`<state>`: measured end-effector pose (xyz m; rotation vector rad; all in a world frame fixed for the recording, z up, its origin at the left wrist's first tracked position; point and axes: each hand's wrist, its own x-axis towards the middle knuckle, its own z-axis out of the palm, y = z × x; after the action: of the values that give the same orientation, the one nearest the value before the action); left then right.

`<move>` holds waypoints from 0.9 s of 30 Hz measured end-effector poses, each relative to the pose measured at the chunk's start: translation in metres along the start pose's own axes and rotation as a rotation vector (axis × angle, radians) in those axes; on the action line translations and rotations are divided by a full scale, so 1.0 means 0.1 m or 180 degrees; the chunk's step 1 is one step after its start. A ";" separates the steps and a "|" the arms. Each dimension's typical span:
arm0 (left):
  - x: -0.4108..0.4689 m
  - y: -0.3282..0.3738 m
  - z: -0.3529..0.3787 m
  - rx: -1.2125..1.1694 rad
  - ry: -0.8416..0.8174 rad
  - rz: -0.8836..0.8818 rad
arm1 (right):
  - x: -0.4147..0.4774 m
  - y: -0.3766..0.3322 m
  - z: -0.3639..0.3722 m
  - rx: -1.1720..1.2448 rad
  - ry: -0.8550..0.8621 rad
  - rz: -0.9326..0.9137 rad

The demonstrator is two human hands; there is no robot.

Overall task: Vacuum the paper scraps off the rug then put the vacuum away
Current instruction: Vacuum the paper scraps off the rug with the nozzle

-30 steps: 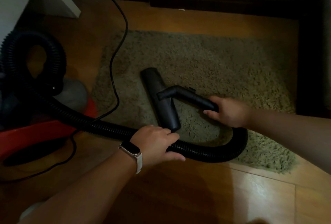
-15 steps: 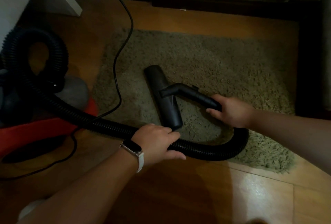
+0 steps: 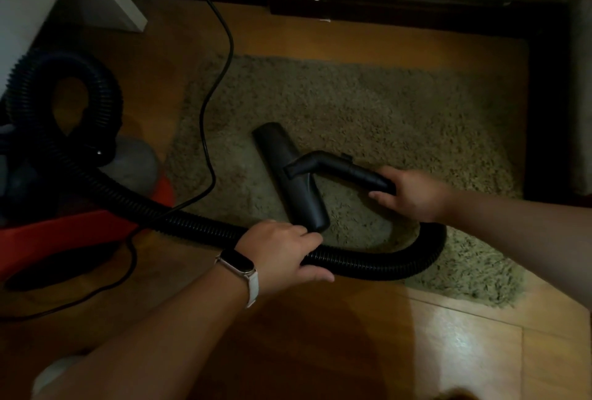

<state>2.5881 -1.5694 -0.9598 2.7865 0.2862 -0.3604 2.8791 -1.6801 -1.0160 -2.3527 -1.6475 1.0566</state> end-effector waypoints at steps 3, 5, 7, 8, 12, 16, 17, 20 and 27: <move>0.08 0.06 -0.04 0.0082 0.0060 -0.0035 | -0.08 0.12 -0.11 0.0058 0.0123 0.0235; 0.15 0.11 -0.06 0.0162 0.0128 -0.0010 | -0.15 0.21 -0.18 0.0257 0.0163 0.0356; 0.20 0.15 -0.08 0.0185 0.0188 0.0020 | -0.24 0.27 -0.22 0.0474 0.0246 0.0432; 0.22 0.16 -0.09 0.0181 0.0176 0.0022 | -0.29 0.30 -0.24 0.0554 0.0301 0.0462; 0.27 0.19 -0.12 0.0197 0.0159 0.0059 | -0.41 0.33 -0.26 0.0649 0.0379 0.0475; 0.24 0.19 -0.13 0.0176 0.0044 0.0104 | -0.42 0.29 -0.25 0.0441 0.0169 0.0490; 0.23 0.20 -0.13 0.0185 0.0000 0.0108 | -0.42 0.28 -0.23 0.0356 0.0138 0.0495; 0.18 0.20 -0.10 0.0191 -0.0097 0.0087 | -0.40 0.24 -0.16 0.0021 0.0142 0.0447; 0.03 0.10 -0.08 0.0114 -0.0152 0.0097 | -0.27 0.04 -0.02 -0.0216 -0.0010 0.0398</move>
<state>2.5949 -1.5753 -0.9510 2.8093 0.2281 -0.4280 2.8785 -1.7036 -1.0029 -2.5278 -1.5799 1.0408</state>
